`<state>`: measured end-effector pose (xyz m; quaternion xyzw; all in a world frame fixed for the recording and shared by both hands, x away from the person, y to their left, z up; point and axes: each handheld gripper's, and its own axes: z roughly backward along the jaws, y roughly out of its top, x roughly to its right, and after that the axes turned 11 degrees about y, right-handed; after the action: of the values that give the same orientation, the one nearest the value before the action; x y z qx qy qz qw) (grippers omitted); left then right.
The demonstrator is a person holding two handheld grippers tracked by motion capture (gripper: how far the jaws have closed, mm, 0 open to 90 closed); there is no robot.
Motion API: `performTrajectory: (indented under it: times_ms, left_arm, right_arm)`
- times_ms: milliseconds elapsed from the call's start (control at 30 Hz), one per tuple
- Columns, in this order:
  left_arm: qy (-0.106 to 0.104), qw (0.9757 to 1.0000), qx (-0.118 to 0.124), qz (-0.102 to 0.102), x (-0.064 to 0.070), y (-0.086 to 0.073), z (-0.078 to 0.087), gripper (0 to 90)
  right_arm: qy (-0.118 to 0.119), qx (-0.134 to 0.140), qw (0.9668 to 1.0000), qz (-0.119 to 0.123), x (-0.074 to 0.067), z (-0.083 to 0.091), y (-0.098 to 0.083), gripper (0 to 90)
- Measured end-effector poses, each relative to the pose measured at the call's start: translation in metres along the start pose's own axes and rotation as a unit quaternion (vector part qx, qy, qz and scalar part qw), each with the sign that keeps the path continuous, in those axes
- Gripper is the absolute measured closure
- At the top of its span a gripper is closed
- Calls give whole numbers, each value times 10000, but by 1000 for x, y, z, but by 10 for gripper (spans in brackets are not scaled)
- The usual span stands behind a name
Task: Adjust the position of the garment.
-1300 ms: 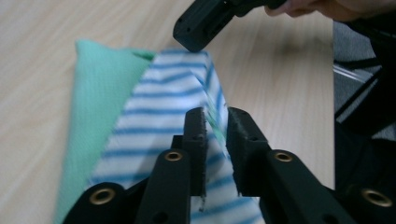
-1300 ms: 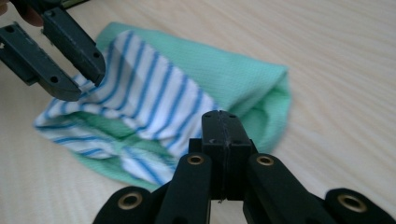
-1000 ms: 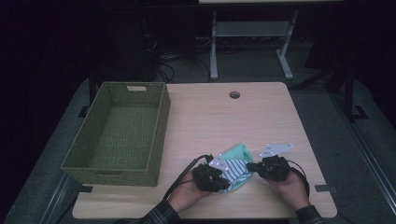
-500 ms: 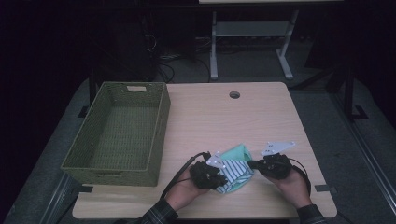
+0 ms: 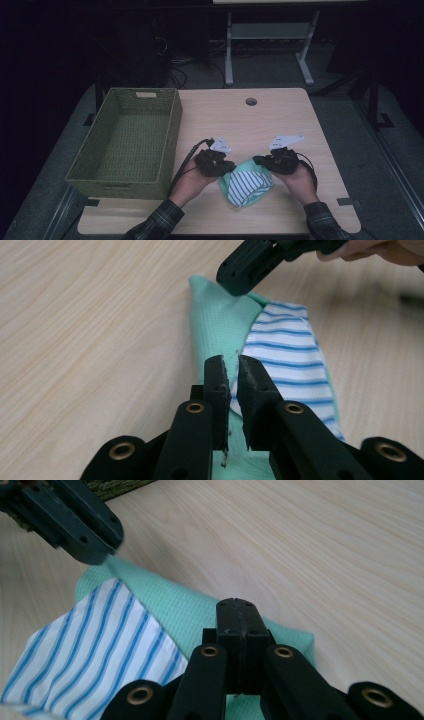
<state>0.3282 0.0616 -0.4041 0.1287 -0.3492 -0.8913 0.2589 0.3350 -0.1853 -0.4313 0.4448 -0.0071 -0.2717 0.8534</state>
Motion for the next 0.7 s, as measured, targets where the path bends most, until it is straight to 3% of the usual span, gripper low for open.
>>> performTrajectory:
  times_ms: [233, 433, 533, 700]
  left_arm:
    - [60, 9989, -467, -69, 1, -9, -24, 895]
    - [186, 9958, -872, -206, 0, -16, -40, 898]
    - [276, 9937, -1043, -298, -2, -20, -44, 898]
    - [294, 9946, -979, -197, -5, -22, -42, 897]
  right_arm:
    - [-15, -320, 9995, 28, 7, -24, -2, 899]
    - [-91, -706, 9974, -61, 13, -40, -11, 900]
    - [-84, -704, 9975, -79, 13, -40, -11, 900]
    - [-119, -697, 9975, -73, 13, -39, -13, 900]
